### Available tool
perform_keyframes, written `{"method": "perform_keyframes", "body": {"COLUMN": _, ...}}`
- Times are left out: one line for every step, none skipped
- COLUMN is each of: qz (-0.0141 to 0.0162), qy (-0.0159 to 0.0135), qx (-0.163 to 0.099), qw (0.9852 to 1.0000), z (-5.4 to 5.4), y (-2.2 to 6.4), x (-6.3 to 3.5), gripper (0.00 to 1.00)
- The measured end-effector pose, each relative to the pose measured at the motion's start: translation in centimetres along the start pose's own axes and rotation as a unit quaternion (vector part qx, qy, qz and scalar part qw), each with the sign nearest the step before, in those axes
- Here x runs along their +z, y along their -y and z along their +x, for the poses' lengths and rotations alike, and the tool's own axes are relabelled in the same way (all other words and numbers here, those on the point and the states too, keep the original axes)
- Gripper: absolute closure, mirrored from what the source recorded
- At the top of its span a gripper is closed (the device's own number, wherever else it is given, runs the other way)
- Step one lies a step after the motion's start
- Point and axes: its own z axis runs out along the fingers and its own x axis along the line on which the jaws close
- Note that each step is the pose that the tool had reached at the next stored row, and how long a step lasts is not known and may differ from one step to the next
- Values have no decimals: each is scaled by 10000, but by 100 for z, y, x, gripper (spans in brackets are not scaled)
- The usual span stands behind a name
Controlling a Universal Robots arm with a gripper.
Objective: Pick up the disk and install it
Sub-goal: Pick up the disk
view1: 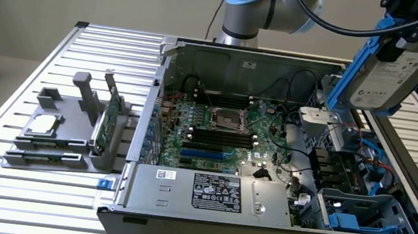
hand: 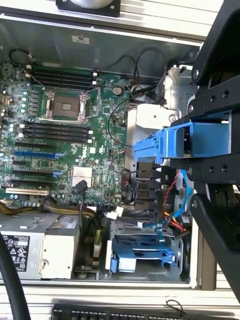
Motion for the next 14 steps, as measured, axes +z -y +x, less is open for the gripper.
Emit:
{"method": "perform_keyframes", "body": {"qz": 1, "qy": 0, "qx": 0, "qw": 10000, "z": 20, "y": 8, "x": -2, "gripper": 67}}
{"method": "perform_keyframes", "body": {"qz": 1, "qy": -1, "qx": 0, "qw": 10000, "z": 38, "y": 15, "x": -3, "gripper": 67}}
{"method": "perform_keyframes", "body": {"qz": 2, "qy": -2, "qx": 0, "qw": 10000, "z": 54, "y": 21, "x": -4, "gripper": 67}}
{"method": "perform_keyframes", "body": {"qz": 1, "qy": -4, "qx": 0, "qw": 10000, "z": 69, "y": 25, "x": -6, "gripper": 67}}
{"method": "perform_keyframes", "body": {"qz": 1, "qy": -7, "qx": 0, "qw": 10000, "z": 86, "y": 27, "x": -9, "gripper": 67}}
{"method": "perform_keyframes", "body": {"qz": 1, "qy": -9, "qx": 0, "qw": 10000, "z": 103, "y": 29, "x": -14, "gripper": 67}}
{"method": "perform_keyframes", "body": {"qz": 1, "qy": -10, "qx": 0, "qw": 10000, "z": 119, "y": 29, "x": -19, "gripper": 67}}
{"method": "perform_keyframes", "body": {"qz": 1, "qy": -10, "qx": 1, "qw": 10000, "z": 135, "y": 29, "x": -26, "gripper": 67}}
{"method": "perform_keyframes", "body": {"qz": 1, "qy": -10, "qx": 2, "qw": 10000, "z": 150, "y": 30, "x": -33, "gripper": 67}}
{"method": "perform_keyframes", "body": {"qz": 1, "qy": -10, "qx": 3, "qw": 10000, "z": 165, "y": 30, "x": -39, "gripper": 67}}
{"method": "perform_keyframes", "body": {"qz": 1, "qy": -10, "qx": 4, "qw": 10000, "z": 181, "y": 30, "x": -44, "gripper": 67}}
{"method": "perform_keyframes", "body": {"qz": 1, "qy": -11, "qx": 4, "qw": 10000, "z": 201, "y": 30, "x": -47, "gripper": 67}}
{"method": "perform_keyframes", "body": {"qz": 1, "qy": -10, "qx": 4, "qw": 10000, "z": 225, "y": 29, "x": -50, "gripper": 67}}
{"method": "perform_keyframes", "body": {"qz": 1, "qy": -10, "qx": 5, "qw": 10000, "z": 254, "y": 28, "x": -53, "gripper": 67}}
